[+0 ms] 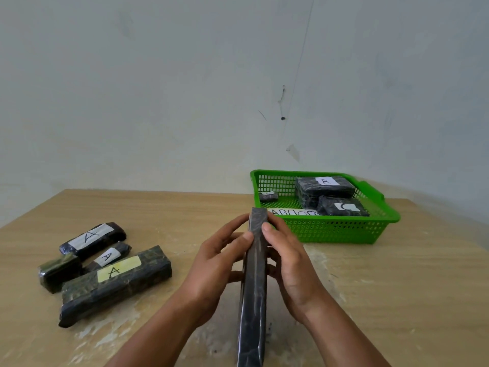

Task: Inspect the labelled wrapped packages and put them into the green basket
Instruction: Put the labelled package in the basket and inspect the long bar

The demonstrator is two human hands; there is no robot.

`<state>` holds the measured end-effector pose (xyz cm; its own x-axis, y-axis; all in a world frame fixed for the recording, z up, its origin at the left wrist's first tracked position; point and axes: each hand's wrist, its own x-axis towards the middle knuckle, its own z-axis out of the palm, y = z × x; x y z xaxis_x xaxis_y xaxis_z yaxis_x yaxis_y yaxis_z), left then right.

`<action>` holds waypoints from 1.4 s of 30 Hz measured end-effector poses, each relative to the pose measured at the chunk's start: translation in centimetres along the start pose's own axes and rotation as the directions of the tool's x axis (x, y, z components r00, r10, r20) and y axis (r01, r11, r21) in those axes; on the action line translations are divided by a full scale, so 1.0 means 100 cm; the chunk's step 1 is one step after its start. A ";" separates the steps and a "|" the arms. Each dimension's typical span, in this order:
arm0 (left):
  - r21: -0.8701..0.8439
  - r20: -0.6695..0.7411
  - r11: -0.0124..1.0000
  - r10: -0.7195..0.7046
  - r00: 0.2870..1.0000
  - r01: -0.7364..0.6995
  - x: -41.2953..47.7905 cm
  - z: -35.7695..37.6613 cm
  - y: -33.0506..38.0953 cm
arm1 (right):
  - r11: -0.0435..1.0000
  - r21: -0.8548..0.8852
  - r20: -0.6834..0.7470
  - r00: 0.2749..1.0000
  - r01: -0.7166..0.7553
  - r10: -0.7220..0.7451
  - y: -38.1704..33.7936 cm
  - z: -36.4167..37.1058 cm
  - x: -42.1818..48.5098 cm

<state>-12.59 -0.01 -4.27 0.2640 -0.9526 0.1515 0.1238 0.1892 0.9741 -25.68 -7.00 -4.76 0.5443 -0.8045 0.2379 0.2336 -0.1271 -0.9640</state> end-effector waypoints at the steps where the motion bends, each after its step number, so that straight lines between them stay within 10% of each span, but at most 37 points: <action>1: 0.015 0.007 1.000 0.010 1.000 -0.010 0.000 0.001 0.000 | 1.000 0.012 -0.038 0.999 0.003 -0.002 -0.001 0.001 0.002; 21: 0.283 0.081 0.945 -0.196 0.977 0.166 0.006 -0.055 0.009 | 0.980 0.171 -0.430 0.903 0.099 -0.016 0.008 -0.017 0.010; 29: -0.063 -0.288 0.997 -0.052 0.956 0.035 0.011 -0.053 -0.003 | 0.998 0.070 -0.346 0.938 -0.003 0.027 0.019 -0.045 0.011; 42: -0.027 -0.137 0.995 0.094 0.986 -0.098 0.010 -0.051 -0.016 | 0.998 -0.061 -0.193 0.981 -0.020 0.008 0.022 -0.051 0.003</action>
<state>-7.68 -0.04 -6.58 0.4029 -0.8890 0.2178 0.1231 0.2884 0.9495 -29.11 -10.49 -7.43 0.3805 -0.9023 0.2030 0.1726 -0.1463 -0.9741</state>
